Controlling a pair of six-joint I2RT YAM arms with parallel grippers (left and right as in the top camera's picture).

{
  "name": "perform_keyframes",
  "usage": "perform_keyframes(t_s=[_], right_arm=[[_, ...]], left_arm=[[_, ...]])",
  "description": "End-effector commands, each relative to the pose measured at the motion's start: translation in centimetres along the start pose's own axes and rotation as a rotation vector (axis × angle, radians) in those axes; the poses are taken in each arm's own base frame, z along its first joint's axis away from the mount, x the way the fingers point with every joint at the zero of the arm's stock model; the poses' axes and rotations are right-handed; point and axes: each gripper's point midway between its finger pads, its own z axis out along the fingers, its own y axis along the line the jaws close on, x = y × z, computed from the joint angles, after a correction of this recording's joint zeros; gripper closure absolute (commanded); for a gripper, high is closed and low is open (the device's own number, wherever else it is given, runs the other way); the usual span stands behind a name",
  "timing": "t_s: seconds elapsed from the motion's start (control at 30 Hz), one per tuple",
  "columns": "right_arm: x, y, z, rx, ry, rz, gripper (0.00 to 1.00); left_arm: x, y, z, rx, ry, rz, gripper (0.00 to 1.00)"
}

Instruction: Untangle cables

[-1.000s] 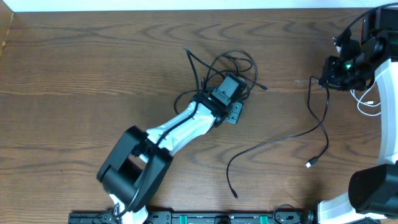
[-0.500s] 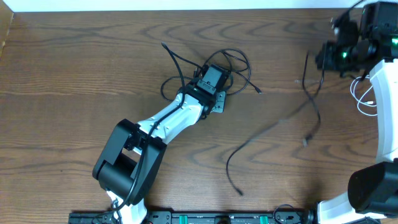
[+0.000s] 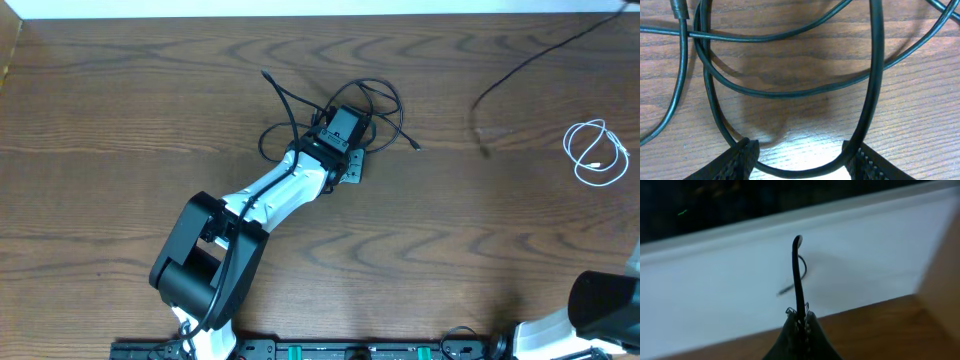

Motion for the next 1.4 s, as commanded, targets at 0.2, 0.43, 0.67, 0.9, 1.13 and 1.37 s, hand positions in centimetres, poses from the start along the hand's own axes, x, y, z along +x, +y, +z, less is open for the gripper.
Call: perform_keyframes(t_s=[0.2,0.43,0.67,0.9,1.13,1.37], right_arm=[[7.1,-13.6,7.7,0.363,0.066,0.144,0.99],[13.9,-22.5,9.9,0.504,0.161,0.220,0.99],[14.9,-26.0,9.0,0.544,0.171,0.272,0.99],[14.2,-24.9,9.7,0.460,0.154,0.267,0.01],[16.3,-21.5,9.7,0.342,0.277,0.300,0.01],[20.1,-15.6,9.5,0.180,0.474,0.248,0.01]], left_arm=[[-0.3,0.0,-0.5,-0.003,0.000,-0.007,0.41],[-0.4,0.0,-0.5,-0.002,-0.002,-0.007,0.41],[-0.3,-0.1,-0.5,-0.001,-0.001,-0.005,0.41],[-0.2,-0.5,-0.6,0.003,-0.001,0.005,0.41],[-0.2,-0.5,-0.6,0.003,0.000,0.005,0.41],[-0.2,-0.5,-0.6,0.003,-0.001,0.006,0.41]])
